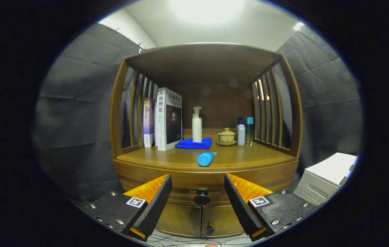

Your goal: Pull open the drawer, take out the items inside it, and place them on the countertop above the cabinet.

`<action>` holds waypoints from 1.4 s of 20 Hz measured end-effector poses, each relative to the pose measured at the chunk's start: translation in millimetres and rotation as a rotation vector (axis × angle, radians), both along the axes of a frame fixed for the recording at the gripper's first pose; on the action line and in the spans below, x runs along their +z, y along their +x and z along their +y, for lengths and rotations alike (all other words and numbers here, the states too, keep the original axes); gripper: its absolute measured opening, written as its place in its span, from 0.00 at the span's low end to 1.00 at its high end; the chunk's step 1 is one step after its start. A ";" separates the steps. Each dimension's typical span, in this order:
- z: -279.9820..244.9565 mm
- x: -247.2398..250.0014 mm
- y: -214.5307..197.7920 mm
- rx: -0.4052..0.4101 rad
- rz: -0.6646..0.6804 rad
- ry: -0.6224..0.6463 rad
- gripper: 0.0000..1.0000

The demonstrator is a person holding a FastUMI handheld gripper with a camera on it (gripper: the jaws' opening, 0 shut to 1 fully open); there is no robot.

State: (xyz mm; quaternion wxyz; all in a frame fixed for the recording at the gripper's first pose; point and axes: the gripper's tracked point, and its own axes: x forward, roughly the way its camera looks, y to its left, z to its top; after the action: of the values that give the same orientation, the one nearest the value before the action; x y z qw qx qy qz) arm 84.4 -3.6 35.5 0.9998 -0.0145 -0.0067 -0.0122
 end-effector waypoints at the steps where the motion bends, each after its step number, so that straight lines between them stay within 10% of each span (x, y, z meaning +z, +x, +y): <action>1: -3.2 5.3 -7.5 -0.001 -0.010 -0.002 0.94; 28: -40.6 1.6 -98.0 0.002 -0.018 0.009 0.94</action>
State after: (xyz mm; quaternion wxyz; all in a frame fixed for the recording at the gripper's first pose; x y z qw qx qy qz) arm -13.6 -44.2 37.2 0.9998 -0.0100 -0.0155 -0.0116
